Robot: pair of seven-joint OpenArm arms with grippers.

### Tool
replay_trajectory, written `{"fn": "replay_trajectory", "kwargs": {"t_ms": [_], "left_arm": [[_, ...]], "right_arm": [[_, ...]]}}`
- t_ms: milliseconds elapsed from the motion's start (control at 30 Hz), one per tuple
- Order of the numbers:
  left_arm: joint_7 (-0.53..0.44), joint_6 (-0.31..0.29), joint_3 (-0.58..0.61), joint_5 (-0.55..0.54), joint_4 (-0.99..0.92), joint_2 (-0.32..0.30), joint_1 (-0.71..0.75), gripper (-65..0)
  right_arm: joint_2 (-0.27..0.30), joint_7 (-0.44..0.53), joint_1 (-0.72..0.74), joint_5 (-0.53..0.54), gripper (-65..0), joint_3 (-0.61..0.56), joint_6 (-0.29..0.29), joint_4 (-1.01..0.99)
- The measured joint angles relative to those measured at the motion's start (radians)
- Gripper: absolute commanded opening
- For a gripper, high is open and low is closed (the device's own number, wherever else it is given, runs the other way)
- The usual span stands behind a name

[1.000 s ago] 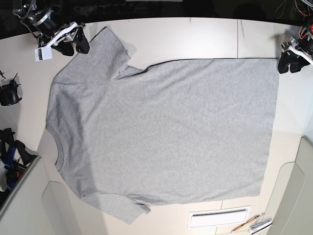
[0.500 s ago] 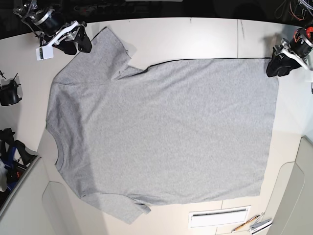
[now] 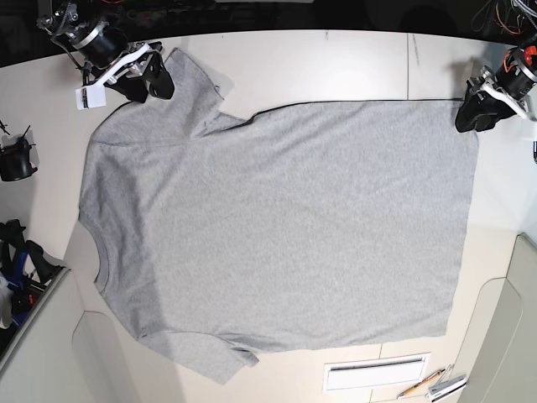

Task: Fold the T-shirt properly
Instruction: 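Grasp the shirt's shoulder and hem corners with both grippers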

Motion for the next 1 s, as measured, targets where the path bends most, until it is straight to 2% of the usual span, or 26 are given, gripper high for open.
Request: {"fn": "replay_trajectory", "kwargs": {"t_ms": [67, 100, 233, 367, 433, 633, 867, 1000], "left_arm": [[0.000, 0.000, 0.000, 0.000, 0.000, 0.000, 0.000, -25.0], [0.000, 0.000, 0.000, 0.000, 0.000, 0.000, 0.000, -28.4], [0.010, 0.003, 0.003, 0.012, -0.002, 0.000, 0.002, -46.5], [-0.020, 0.004, 0.005, 0.018, -0.006, 0.004, 0.005, -58.1], [-0.038, 0.005, 0.006, 0.024, -0.006, 0.006, 0.006, -63.9], [-0.042, 0.007, 0.007, 0.024, -0.006, 0.006, 0.005, -65.0], [-0.057, 0.008, 0.007, 0.028, -0.006, 0.006, 0.006, -65.0], [-0.022, 0.012, 0.007, 0.034, 0.019, 0.006, 0.007, -65.0]], "right_arm": [[0.000, 0.002, 0.000, 0.000, -30.4, -0.007, 0.000, 0.000], [0.000, 0.002, 0.000, 0.000, -32.2, -0.008, 0.000, 0.000], [-0.004, -0.002, 0.008, -0.004, -44.1, -0.009, 0.000, -0.002], [-0.023, 0.003, 0.032, -0.105, -64.6, -0.009, 0.000, -0.003], [-0.039, 0.005, 0.047, -0.133, -65.0, -0.009, 0.000, -0.003], [-0.058, 0.006, 0.058, -0.169, -65.0, -0.009, 0.000, -0.003], [-0.058, 0.007, 0.057, -0.155, -65.0, -0.008, 0.000, -0.001], [-0.058, -0.047, 0.054, -0.147, -65.0, 0.029, 0.010, 0.031]]}}
